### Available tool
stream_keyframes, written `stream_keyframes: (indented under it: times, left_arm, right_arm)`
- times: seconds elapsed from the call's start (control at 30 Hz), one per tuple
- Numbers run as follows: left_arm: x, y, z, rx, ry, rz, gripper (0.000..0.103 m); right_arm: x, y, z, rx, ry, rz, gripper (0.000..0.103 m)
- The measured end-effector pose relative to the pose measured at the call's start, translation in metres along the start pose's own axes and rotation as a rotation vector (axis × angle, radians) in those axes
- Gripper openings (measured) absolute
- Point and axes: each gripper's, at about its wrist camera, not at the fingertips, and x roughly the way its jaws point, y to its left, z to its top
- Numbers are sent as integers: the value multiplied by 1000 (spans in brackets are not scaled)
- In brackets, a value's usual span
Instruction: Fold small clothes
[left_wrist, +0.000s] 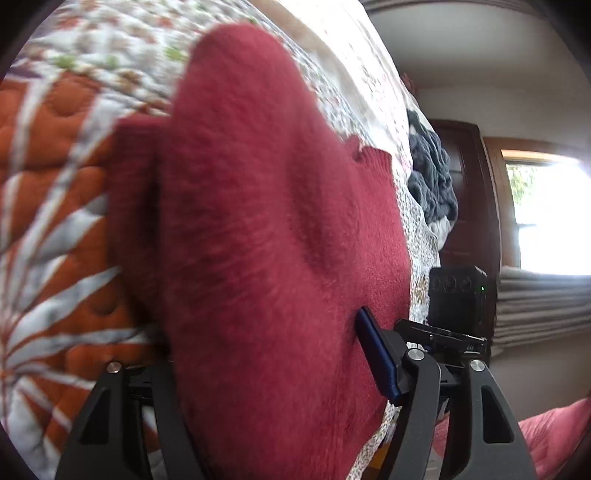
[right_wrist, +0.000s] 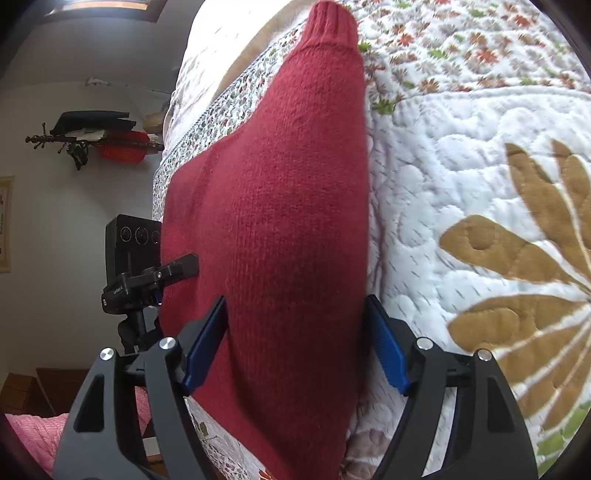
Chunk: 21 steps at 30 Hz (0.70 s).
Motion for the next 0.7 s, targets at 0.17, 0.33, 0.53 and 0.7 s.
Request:
stream_keyframes:
  times: [0.17,0.33,0.53,0.7]
  left_arm:
    - [3,-6,-4,16,-14,11,62]
    - [-1,-7,-12,11,-53,10,45]
    - [-7,-12,-20,21,-94,-4,40]
    - [-14,-22,-30,38,-113,-24,39]
  right_arm:
    - [5,-1,1,-5,-2,9,73]
    - [0,-3,-2,-16,-17,23,56]
    - [-10,-1,-7,-15,-33,48,48]
    - [-28,-4,-12,-13,-40,59,47]
